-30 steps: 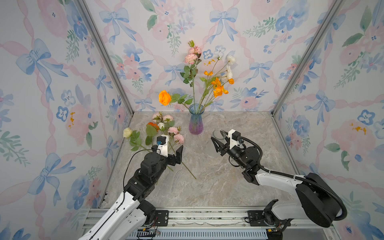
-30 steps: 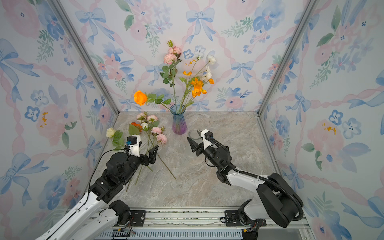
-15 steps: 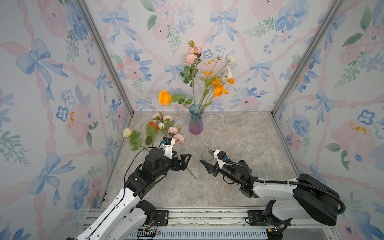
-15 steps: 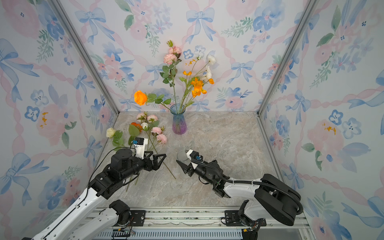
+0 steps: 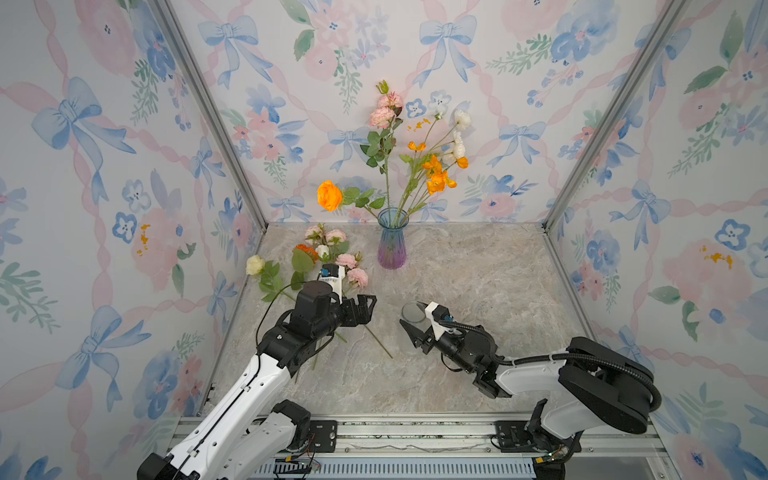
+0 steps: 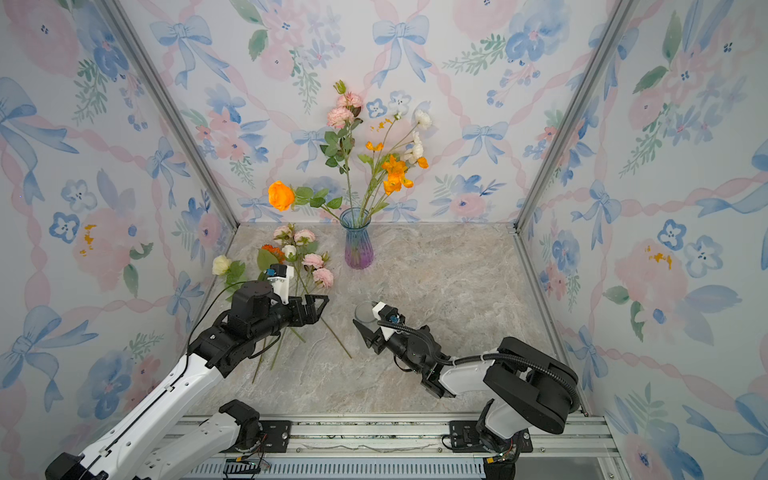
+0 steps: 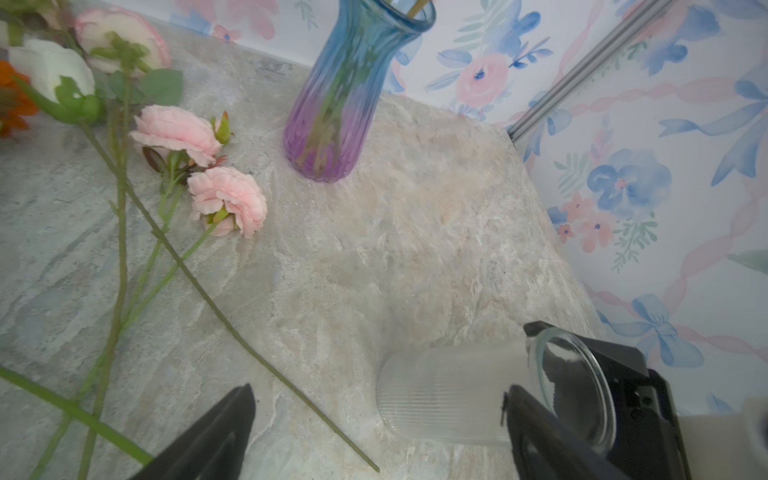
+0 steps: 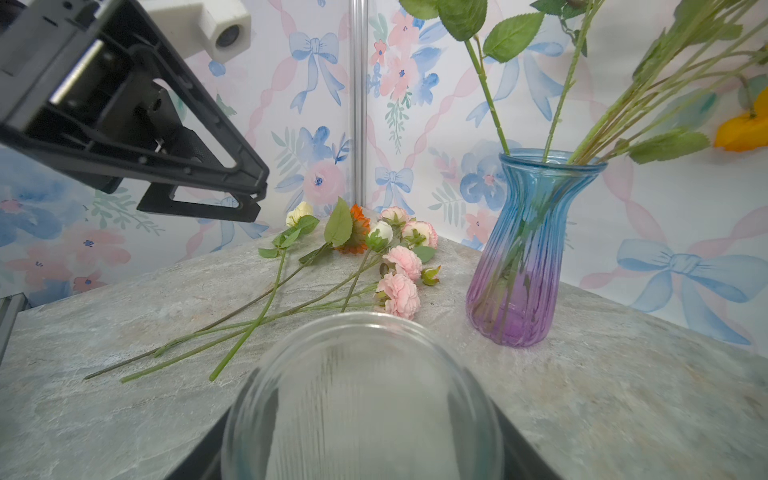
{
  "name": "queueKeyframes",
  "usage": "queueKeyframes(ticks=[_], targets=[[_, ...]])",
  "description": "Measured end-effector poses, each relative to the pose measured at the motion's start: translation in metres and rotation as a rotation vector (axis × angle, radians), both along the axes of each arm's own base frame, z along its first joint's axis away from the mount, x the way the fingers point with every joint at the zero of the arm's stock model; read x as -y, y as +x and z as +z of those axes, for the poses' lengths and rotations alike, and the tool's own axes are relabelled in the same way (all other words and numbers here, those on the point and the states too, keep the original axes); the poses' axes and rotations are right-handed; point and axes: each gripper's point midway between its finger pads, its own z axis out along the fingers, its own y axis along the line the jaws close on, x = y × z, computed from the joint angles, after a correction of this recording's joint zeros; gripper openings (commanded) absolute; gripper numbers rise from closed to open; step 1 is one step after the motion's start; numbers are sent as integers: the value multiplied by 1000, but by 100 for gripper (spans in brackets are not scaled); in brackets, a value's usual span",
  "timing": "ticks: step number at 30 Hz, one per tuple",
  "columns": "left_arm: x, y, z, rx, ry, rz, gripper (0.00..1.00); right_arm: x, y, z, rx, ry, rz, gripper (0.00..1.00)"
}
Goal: Arrange the flowers into the vase
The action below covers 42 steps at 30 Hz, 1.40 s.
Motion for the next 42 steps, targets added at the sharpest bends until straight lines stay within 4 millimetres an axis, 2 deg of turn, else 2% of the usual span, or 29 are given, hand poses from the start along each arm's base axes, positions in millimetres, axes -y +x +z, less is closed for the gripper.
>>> queueKeyframes(ticks=[3,5,8,12,17,22,27,33,38,42], targets=[[-30,19,-8,-24,30,137,86,4,3,2,-2,18,-9,91],[-54,34,-22,-73,42,239,80,7,7,5,-3,37,-18,100],[-95,52,-49,-170,47,394,72,13,8,3,-14,47,-23,97],[-142,61,-77,-262,53,555,63,15,6,-8,-41,20,-15,97],[-182,69,-101,-321,46,666,57,18,-6,5,-47,-1,11,97],[-203,83,-136,-410,65,708,46,19,-31,21,-42,-29,62,97],[-222,88,-155,-454,82,763,42,20,-64,28,-27,-75,102,97],[-241,108,-169,-466,105,794,38,11,-102,13,43,-187,131,97],[-247,110,-188,-500,111,802,37,9,-100,-10,86,-315,75,97],[-249,112,-198,-516,112,802,37,7,-102,-10,98,-322,93,97]])
